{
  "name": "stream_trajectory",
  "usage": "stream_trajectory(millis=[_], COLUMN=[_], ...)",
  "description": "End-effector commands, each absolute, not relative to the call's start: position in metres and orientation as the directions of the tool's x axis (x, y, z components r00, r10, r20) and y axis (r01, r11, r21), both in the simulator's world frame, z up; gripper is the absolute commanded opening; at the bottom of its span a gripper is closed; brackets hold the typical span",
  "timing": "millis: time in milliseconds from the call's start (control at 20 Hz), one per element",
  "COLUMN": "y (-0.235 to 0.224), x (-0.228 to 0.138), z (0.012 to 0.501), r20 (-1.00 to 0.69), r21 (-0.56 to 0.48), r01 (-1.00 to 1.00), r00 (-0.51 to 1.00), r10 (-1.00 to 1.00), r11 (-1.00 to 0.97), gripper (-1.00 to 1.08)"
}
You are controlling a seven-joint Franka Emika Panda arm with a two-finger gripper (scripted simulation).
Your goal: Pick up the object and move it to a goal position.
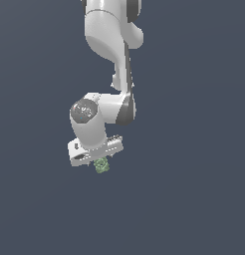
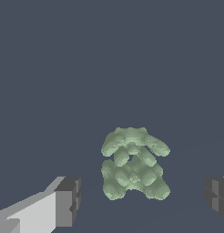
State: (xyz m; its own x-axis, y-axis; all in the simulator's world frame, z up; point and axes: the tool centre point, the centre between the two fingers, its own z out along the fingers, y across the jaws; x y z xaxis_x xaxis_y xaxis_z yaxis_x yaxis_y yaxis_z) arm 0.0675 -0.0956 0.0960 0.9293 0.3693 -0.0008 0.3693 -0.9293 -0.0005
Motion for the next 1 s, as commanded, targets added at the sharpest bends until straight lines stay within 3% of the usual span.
stream_trajectory(millis=[0,850,900,950], y=[-0.095,-0.096,-0.096,-0.096], x=[0.068,0.068,0.068,0.068], z=[0.096,0.046,0.046,0.046], r20=[0.000,0.000,0.000,0.000], r21=[0.000,0.000,0.000,0.000], r01=[0.370,0.373,0.373,0.373], r00=[0.929,0.928,0.928,0.928], r10=[0.370,0.373,0.373,0.373], r11=[-0.929,-0.928,-0.928,-0.928], gripper=[1.00,1.00,-1.00,-1.00])
